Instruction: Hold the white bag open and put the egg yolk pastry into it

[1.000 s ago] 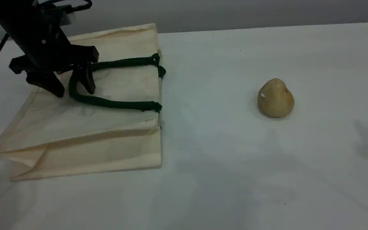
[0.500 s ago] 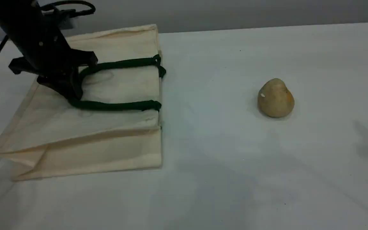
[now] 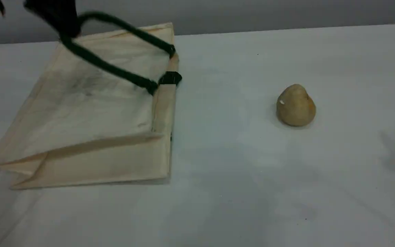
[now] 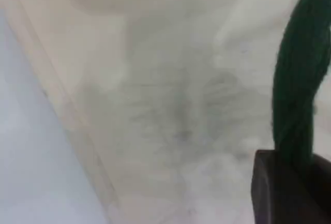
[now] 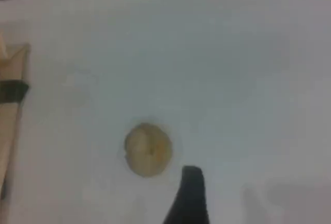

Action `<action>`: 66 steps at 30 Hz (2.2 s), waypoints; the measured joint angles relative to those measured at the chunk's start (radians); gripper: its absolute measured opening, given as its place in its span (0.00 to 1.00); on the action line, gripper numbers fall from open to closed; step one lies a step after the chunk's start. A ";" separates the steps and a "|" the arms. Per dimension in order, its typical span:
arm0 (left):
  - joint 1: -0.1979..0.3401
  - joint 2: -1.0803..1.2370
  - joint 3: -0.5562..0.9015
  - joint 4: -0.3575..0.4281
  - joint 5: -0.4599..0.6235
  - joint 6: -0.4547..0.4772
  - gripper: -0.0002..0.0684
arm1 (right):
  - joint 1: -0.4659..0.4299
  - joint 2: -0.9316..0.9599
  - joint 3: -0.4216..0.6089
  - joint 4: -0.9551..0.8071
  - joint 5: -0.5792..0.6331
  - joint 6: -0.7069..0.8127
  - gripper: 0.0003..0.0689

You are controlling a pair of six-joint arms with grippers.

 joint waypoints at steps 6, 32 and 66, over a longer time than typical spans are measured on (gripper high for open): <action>0.000 -0.018 -0.193 -0.016 0.116 0.024 0.14 | 0.000 0.000 0.000 -0.002 0.052 -0.032 0.85; -0.064 -0.283 -0.229 -0.258 0.114 0.428 0.14 | 0.000 0.172 0.000 0.192 0.042 -0.240 0.85; -0.092 -0.298 -0.229 -0.319 0.113 0.545 0.14 | 0.246 0.577 0.000 0.450 -0.193 -0.529 0.85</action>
